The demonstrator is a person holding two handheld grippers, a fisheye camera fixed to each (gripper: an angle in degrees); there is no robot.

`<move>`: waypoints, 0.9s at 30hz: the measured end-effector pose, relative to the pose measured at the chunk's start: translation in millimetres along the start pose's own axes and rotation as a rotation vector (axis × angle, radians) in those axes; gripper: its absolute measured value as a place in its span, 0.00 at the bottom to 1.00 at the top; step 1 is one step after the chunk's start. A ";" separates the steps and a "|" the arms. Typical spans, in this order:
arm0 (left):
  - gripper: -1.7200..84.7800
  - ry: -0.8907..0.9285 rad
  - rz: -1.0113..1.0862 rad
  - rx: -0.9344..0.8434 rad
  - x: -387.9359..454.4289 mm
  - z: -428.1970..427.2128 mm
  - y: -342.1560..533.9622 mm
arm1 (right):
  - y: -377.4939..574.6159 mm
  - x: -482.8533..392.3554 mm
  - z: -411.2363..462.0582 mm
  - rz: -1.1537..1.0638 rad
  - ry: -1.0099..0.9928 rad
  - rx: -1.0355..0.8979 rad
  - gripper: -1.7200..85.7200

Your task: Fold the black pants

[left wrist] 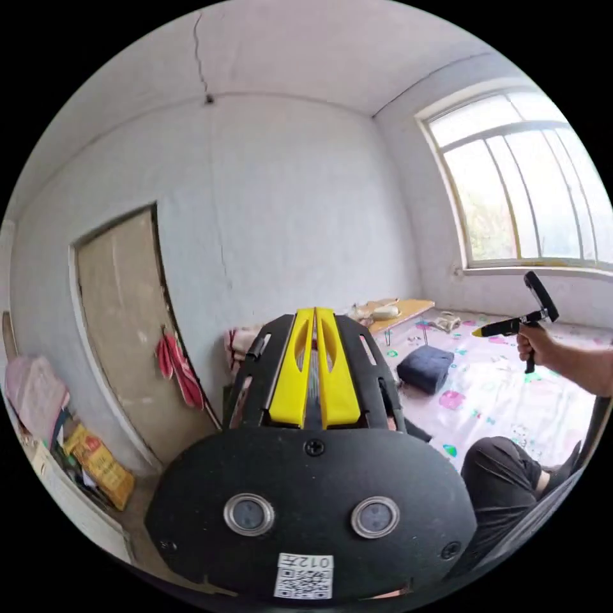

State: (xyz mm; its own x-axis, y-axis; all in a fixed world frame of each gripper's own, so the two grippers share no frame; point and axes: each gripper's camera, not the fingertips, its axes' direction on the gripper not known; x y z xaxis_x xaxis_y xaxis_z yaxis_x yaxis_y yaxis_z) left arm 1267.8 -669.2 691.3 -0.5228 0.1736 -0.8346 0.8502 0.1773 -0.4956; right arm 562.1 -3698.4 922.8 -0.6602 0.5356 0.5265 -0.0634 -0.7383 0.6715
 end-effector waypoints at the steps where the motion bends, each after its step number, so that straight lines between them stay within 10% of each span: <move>1: 0.03 0.019 0.020 0.051 17.0 -0.4 -7.2 | -12.7 -9.4 8.5 -0.057 0.061 0.049 0.03; 12: 0.03 0.927 0.005 0.197 332.9 84.4 -108.2 | -54.8 4.8 92.6 -0.322 0.690 0.107 0.01; 27: 0.03 1.833 0.390 -0.349 776.1 75.3 -105.1 | 202.5 156.9 248.1 0.690 0.978 0.188 0.01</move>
State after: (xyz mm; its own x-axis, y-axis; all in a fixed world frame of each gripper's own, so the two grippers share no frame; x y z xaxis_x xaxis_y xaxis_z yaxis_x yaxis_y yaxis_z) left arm 777.5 -626.1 77.5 0.0546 0.8711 0.4880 0.9939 -0.0003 -0.1105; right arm 631.3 -3662.1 1270.6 -0.8043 -0.5427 0.2418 0.5808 -0.6322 0.5129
